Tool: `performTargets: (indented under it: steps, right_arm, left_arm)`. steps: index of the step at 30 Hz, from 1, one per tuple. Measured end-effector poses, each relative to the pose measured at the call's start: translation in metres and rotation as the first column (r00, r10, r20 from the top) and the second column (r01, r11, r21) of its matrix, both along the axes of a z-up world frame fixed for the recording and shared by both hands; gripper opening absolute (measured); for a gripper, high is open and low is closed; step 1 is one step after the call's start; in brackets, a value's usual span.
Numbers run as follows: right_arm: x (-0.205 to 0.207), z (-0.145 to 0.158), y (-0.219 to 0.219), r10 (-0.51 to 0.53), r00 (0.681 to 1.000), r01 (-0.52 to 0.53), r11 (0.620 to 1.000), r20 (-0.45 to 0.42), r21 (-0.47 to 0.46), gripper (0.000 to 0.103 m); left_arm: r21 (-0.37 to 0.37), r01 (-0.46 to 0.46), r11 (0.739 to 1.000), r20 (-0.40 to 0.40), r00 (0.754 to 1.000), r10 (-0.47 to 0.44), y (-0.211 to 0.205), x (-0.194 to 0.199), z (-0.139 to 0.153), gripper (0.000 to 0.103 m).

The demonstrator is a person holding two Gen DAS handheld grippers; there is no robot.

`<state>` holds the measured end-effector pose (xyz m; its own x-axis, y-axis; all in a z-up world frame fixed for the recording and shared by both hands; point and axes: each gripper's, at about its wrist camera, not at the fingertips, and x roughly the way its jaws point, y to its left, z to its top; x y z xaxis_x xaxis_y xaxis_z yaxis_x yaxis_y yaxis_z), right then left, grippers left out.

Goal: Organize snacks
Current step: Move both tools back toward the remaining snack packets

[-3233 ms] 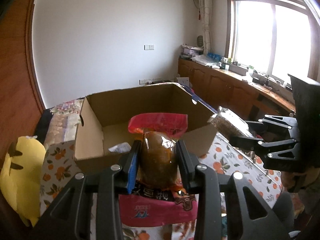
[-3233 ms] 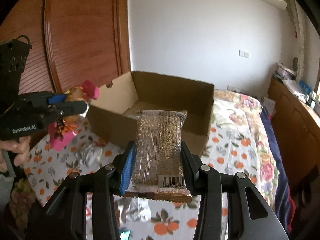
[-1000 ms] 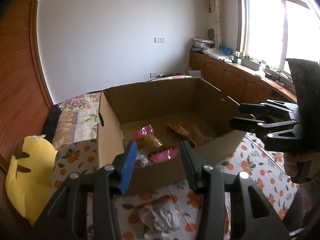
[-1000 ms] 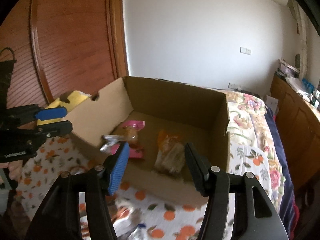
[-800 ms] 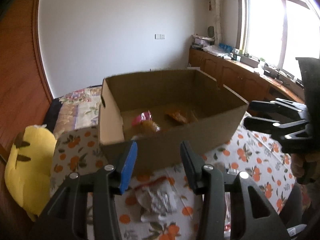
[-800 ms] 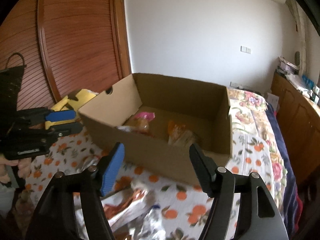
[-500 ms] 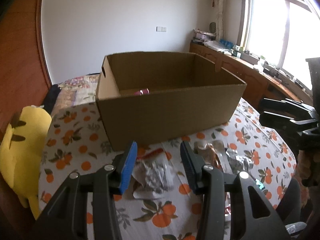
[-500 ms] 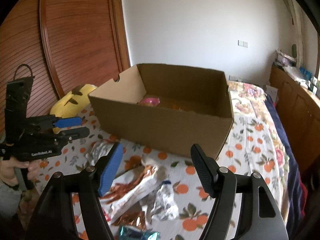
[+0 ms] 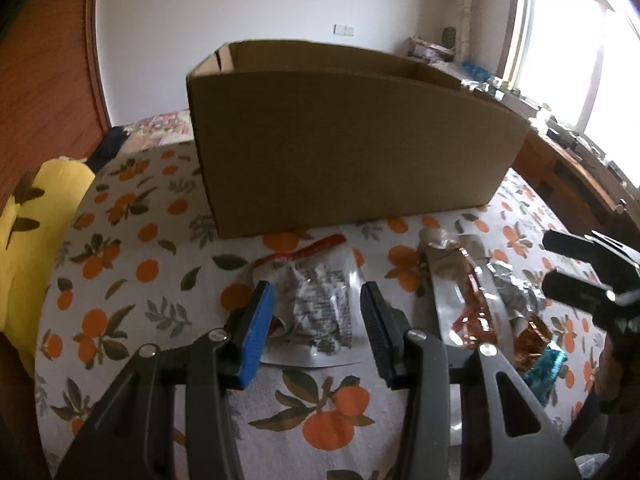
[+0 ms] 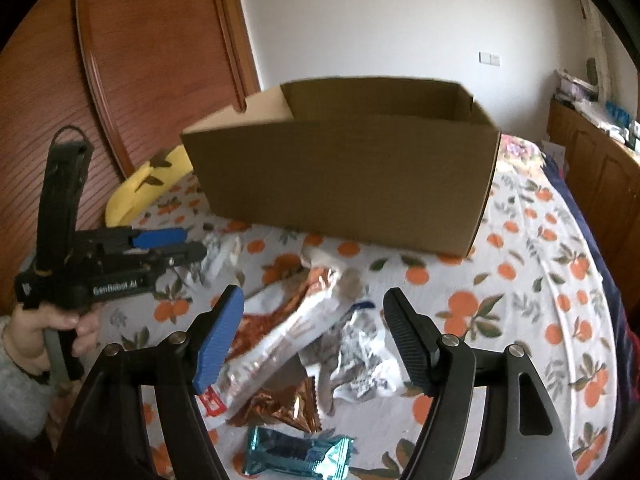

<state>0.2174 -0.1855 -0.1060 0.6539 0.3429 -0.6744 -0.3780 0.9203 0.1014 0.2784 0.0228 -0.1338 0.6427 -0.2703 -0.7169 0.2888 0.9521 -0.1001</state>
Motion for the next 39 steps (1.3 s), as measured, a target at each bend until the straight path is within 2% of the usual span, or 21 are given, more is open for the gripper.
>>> performTargets:
  steps: [10,15,23,27,39]
  right_arm:
    - [-0.002,-0.017,0.0,0.013,1.0,-0.013,1.0,-0.009,0.015,0.074]
    - [-0.003,-0.023,-0.001,0.013,1.0,-0.012,0.999,-0.019,0.031,0.074]
    - [-0.005,-0.025,0.001,0.023,1.0,-0.023,1.0,-0.006,0.02,0.074]
    - [-0.006,-0.025,0.002,0.027,1.0,-0.027,0.999,-0.001,0.018,0.074]
    - [-0.009,-0.026,0.005,0.045,0.999,-0.046,0.999,0.009,0.009,0.074]
  left_arm:
    - [0.066,-0.032,0.997,0.0,0.999,0.033,-0.013,0.006,-0.008,0.048]
    - [0.06,-0.05,0.997,-0.012,0.999,0.051,-0.013,0.008,-0.009,0.053]
    - [0.031,-0.081,0.996,-0.021,0.996,0.082,-0.007,0.005,-0.002,0.053]
    - [0.038,-0.077,0.996,-0.073,0.994,0.08,-0.011,0.012,-0.011,0.054]
    - [0.071,-0.082,0.994,-0.081,0.993,0.088,-0.022,0.02,-0.012,0.056]
